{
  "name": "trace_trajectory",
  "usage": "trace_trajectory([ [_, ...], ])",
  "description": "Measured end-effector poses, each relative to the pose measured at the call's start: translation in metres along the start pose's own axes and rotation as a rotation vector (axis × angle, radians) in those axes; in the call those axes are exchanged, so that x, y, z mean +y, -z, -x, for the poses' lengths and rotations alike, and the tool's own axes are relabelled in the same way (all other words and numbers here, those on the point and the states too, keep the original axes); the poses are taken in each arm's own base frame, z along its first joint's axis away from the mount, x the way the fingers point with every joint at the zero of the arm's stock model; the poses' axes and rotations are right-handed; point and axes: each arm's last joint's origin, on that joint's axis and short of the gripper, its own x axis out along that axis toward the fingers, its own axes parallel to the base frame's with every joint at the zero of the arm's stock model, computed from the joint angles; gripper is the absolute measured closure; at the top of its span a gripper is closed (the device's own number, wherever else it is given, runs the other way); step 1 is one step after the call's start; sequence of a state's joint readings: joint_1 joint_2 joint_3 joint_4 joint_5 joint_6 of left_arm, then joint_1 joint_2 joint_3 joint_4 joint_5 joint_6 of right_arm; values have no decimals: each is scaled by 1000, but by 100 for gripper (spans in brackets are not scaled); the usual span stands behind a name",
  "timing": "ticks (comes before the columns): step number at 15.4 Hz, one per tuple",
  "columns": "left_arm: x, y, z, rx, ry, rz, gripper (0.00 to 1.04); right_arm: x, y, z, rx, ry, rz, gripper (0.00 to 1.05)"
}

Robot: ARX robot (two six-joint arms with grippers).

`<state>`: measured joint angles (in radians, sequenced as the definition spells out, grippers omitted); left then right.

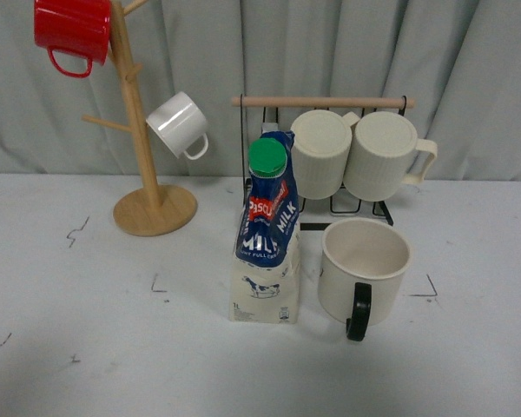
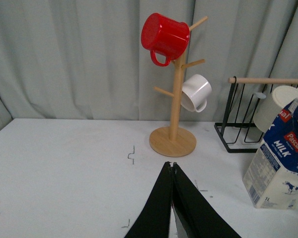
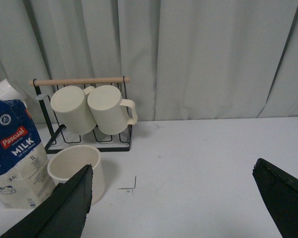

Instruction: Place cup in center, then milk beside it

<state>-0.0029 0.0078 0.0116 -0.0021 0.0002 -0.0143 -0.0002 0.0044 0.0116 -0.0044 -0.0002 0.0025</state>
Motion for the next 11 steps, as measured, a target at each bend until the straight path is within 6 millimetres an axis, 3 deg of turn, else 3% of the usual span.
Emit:
trace_trajectory([
  [4,0,0,0,2,0,0,65,0,0,0,0,0,0,6],
  [5,0,0,0,2,0,0,42,0,0,0,-1,0,0,6],
  [8,0,0,0,2,0,0,7,0,0,0,-1,0,0,6],
  [11,0,0,0,2,0,-1,7,0,0,0,-1,0,0,6],
])
